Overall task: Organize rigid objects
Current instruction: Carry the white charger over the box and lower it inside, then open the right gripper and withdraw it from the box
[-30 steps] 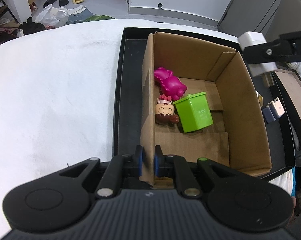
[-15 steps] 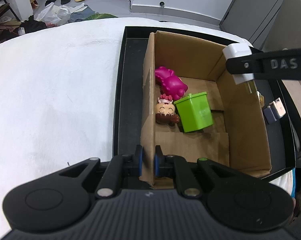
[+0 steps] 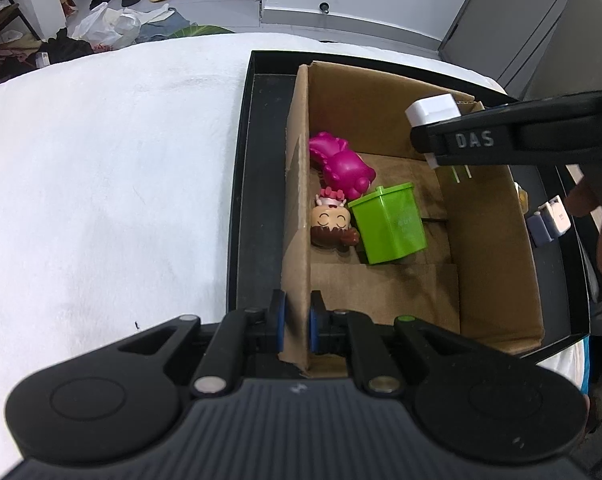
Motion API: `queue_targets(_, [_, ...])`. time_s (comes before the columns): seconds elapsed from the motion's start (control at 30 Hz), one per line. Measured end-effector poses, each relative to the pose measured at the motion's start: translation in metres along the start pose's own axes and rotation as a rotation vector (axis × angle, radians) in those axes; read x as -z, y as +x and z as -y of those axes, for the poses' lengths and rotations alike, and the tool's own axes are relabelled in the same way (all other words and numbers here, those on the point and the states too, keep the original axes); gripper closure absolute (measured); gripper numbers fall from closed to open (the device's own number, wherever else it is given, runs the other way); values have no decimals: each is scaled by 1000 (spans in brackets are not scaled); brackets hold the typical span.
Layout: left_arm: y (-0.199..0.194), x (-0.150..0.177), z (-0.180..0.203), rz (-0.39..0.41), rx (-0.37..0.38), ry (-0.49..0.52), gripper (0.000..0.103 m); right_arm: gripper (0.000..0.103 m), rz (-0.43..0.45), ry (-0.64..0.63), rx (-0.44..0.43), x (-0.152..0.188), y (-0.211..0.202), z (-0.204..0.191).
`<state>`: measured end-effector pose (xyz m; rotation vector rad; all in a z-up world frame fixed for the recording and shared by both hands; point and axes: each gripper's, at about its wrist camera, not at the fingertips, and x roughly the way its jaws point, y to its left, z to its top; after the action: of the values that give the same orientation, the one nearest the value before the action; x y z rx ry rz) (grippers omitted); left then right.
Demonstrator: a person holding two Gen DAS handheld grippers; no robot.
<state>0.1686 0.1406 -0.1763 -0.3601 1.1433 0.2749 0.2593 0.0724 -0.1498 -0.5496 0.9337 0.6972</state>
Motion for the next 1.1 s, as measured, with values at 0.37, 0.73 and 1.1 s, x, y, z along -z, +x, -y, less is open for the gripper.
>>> queue_targets(0.37, [0, -1, 2, -4, -9, 3, 93, 66, -18, -34, 49, 6, 20, -3])
queue_targets(0.73, [1, -1, 2, -10, -15, 2, 92, 66, -17, -48, 96, 9, 27, -2])
queue_targets(1.1, [2, -2, 5, -15, -25, 4, 92, 63, 44, -8, 44, 11, -22, 13])
